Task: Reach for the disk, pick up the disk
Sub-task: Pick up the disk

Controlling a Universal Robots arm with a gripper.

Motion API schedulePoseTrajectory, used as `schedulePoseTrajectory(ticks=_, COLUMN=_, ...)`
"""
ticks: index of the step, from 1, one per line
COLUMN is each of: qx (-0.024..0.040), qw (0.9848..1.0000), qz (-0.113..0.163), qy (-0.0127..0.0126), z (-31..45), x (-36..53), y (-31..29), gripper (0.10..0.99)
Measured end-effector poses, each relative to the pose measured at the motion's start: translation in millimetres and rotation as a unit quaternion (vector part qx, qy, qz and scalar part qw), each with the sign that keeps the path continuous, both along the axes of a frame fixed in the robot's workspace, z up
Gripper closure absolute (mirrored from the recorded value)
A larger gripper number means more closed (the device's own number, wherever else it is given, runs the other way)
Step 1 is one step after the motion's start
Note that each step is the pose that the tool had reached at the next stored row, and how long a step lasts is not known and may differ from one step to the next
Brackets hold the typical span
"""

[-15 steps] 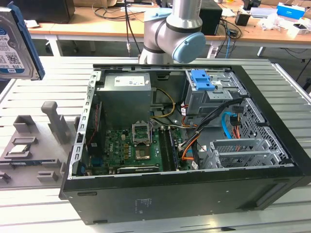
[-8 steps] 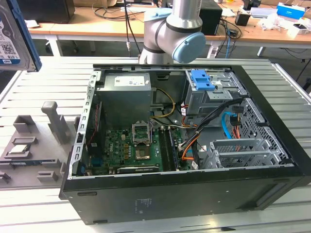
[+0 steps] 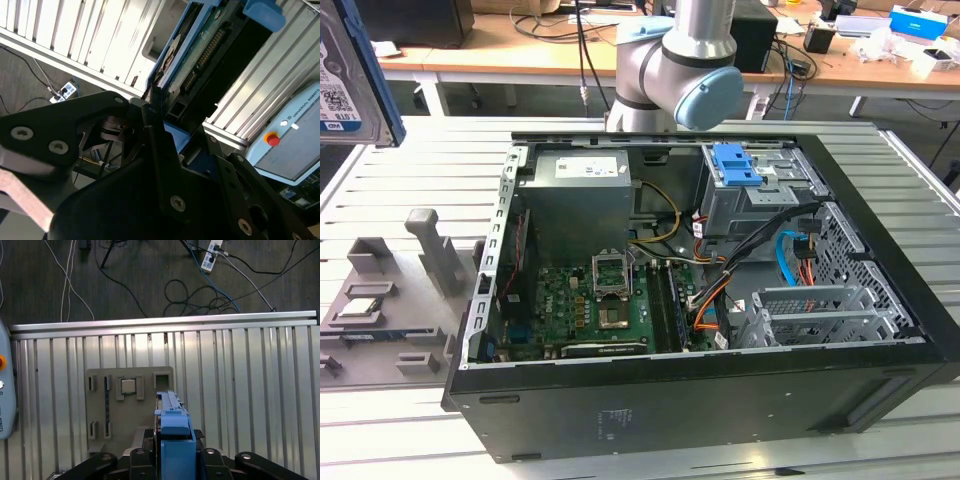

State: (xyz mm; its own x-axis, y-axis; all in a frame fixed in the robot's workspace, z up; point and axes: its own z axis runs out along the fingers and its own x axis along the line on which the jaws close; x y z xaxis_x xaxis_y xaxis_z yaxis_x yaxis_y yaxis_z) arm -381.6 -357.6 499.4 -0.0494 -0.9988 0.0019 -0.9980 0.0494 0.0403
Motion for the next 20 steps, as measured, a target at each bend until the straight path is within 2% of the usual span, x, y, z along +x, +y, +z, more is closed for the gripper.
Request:
schedulePoseTrajectory(ticks=6, qx=0.0000, qw=1.0000, qz=0.000, qy=0.0000, z=-0.1, x=9.1, y=-0.1, gripper=0.718)
schedulePoseTrajectory(ticks=12, qx=0.0000, qw=1.0000, qz=0.000, qy=-0.0001, z=-0.1, x=30.9, y=-0.1, gripper=0.718)
schedulePoseTrajectory(ticks=14, qx=0.0001, qw=1.0000, qz=0.000, qy=-0.0001, z=-0.2, x=41.0, y=0.0, gripper=0.718)
schedulePoseTrajectory(ticks=20, qx=0.0001, qw=1.0000, qz=0.000, qy=-0.0001, z=-0.1, x=59.8, y=0.1, gripper=0.718)
